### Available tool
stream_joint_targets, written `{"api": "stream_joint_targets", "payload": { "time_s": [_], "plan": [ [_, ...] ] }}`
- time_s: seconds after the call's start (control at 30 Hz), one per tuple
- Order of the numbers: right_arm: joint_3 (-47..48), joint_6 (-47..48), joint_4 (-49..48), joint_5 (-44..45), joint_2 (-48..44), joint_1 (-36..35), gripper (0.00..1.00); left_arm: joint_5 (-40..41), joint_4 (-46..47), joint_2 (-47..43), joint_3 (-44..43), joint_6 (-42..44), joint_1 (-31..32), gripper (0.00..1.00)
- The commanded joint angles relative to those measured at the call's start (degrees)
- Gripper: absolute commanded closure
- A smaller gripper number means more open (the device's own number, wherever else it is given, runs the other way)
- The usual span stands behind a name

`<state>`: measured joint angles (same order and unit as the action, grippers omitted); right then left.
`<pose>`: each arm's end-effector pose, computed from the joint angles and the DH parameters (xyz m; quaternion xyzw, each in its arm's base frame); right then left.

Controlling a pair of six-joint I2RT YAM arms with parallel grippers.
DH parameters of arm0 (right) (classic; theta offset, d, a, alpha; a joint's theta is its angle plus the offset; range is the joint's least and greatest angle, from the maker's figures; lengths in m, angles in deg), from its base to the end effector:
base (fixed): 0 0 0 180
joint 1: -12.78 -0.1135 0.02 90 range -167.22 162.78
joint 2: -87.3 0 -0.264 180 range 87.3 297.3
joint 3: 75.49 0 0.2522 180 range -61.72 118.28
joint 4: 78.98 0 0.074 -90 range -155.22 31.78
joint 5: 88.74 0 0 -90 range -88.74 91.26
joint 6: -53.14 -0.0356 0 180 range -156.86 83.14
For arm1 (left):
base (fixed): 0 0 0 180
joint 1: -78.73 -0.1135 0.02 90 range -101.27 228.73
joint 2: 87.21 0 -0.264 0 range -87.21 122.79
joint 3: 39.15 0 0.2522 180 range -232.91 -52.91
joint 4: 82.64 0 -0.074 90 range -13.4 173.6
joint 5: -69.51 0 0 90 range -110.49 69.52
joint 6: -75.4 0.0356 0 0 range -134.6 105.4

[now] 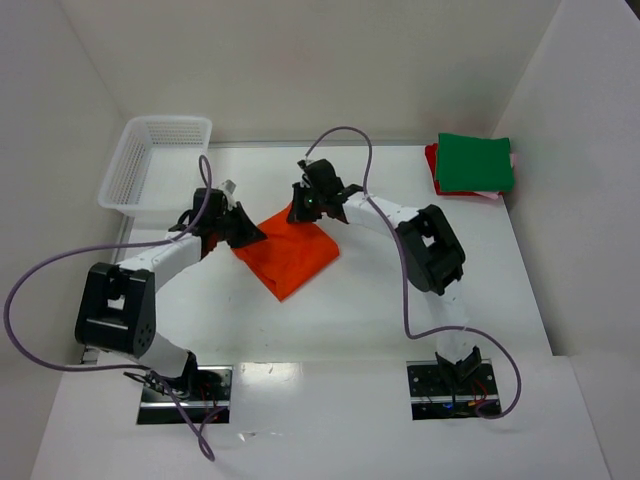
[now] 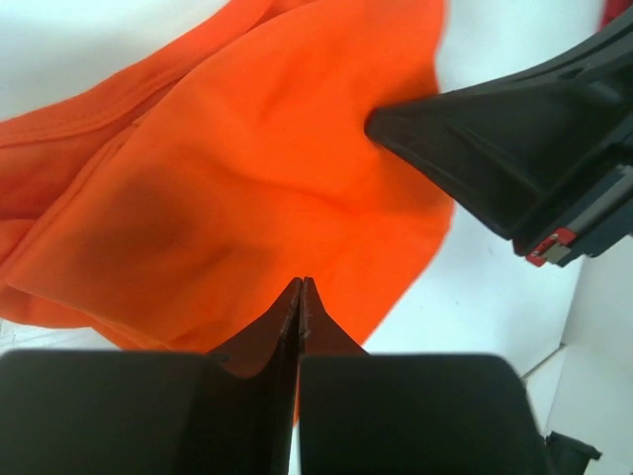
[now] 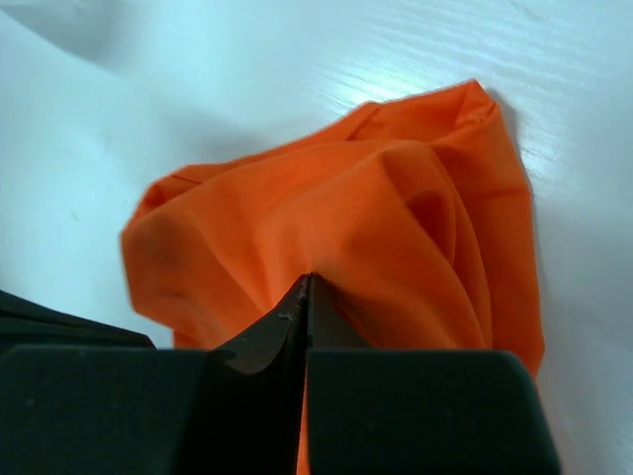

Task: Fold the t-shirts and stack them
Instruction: Smooth out wrinkles on the folded tshirt

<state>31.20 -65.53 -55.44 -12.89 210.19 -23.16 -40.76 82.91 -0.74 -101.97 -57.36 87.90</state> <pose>0.3908 0.2941 0.1954 -0.1092 0.8933 0.3195 0.2966 0.3132 -0.0631 0.2096 -0.1820 0.8696 -0.3309 0.3180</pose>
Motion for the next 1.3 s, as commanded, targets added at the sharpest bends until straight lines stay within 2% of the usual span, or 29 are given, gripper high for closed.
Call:
{"api": "stream_joint_targets", "payload": {
  "time_s": [0.0,0.13,0.33,0.6,0.77,0.87,0.93,0.97,1.03,1.1,1.2,1.27],
  "plan": [
    [3.3,0.3,-2.0,-0.5,3.8,0.3,1.00,1.9,1.7,3.0,0.0,-1.3,0.5,1.00],
    [7.3,0.8,-0.4,0.6,6.5,0.8,1.00,4.5,-1.1,7.3,-2.3,-1.8,0.5,1.00],
    [8.4,0.8,-0.4,1.2,8.2,4.0,1.00,8.8,-3.9,10.5,-2.8,-3.0,0.5,1.00],
    [7.9,-0.3,-2.4,-1.2,8.2,7.9,1.00,7.5,-5.0,12.3,-2.3,-3.6,0.5,1.00],
    [7.9,0.4,-2.4,-1.8,8.9,7.9,1.00,6.4,-7.0,9.5,-2.8,-2.4,0.5,1.00],
    [7.9,0.4,-1.9,-1.8,6.9,7.9,1.00,4.3,-7.6,6.4,-3.6,-1.9,0.5,0.93],
    [7.9,1.1,-1.3,0.0,3.5,7.9,1.00,2.6,-7.6,4.2,-4.4,-1.3,0.5,0.85],
    [7.9,1.1,-1.3,0.6,2.2,7.9,1.00,2.1,-7.6,1.8,-5.2,-0.7,0.5,0.72],
    [7.4,1.8,-0.8,1.5,-2.1,7.9,1.00,-0.2,-7.6,-0.8,-5.9,0.0,0.5,0.63],
    [5.0,2.3,-1.5,2.0,-5.1,7.9,1.00,-3.1,-6.3,-3.8,-5.9,0.8,0.5,0.49],
    [1.3,1.8,-3.1,2.0,-9.3,7.9,1.00,-5.1,-6.3,-6.1,-5.9,1.6,1.1,0.48],
    [0.1,1.2,-3.1,-0.3,-9.9,7.9,1.00,-4.3,-6.3,-8.6,-2.8,-1.0,1.1,0.55]
  ]
}}
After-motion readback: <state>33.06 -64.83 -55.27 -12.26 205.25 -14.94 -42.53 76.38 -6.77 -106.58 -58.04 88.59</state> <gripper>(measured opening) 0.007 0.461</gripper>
